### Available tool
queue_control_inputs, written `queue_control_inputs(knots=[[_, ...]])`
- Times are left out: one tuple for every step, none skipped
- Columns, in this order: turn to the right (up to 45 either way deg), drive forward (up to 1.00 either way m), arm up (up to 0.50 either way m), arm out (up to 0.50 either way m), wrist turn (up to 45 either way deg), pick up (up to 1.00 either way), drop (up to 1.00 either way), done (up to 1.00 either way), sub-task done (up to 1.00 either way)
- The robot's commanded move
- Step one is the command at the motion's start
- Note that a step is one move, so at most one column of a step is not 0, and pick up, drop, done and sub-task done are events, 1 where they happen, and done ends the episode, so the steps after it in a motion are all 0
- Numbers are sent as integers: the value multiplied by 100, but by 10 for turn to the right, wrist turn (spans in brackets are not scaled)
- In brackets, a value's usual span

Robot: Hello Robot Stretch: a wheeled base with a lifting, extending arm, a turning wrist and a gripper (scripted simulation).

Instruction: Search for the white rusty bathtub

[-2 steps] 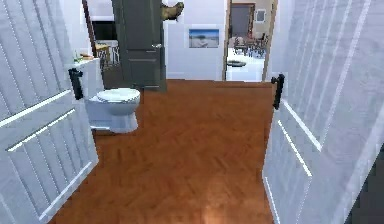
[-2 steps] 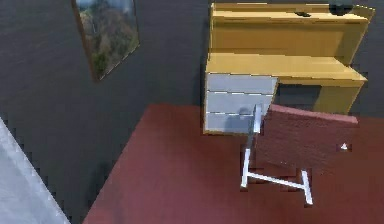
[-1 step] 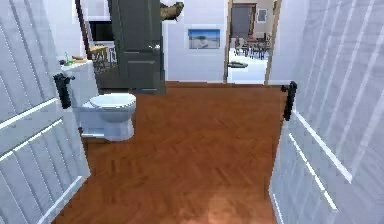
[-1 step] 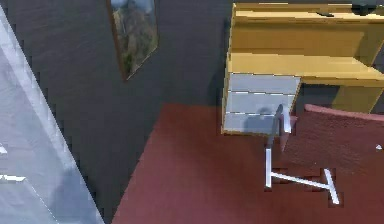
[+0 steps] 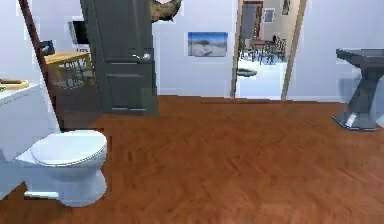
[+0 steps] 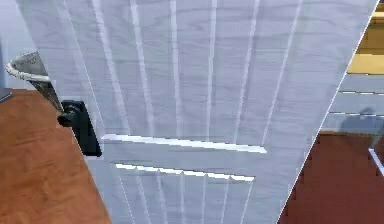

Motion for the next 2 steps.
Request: queue_control_inputs(knots=[[0, 65, 0, 0, 0, 0, 0, 0, 0], [450, 0, 0, 0, 0, 0, 0, 0, 0]])
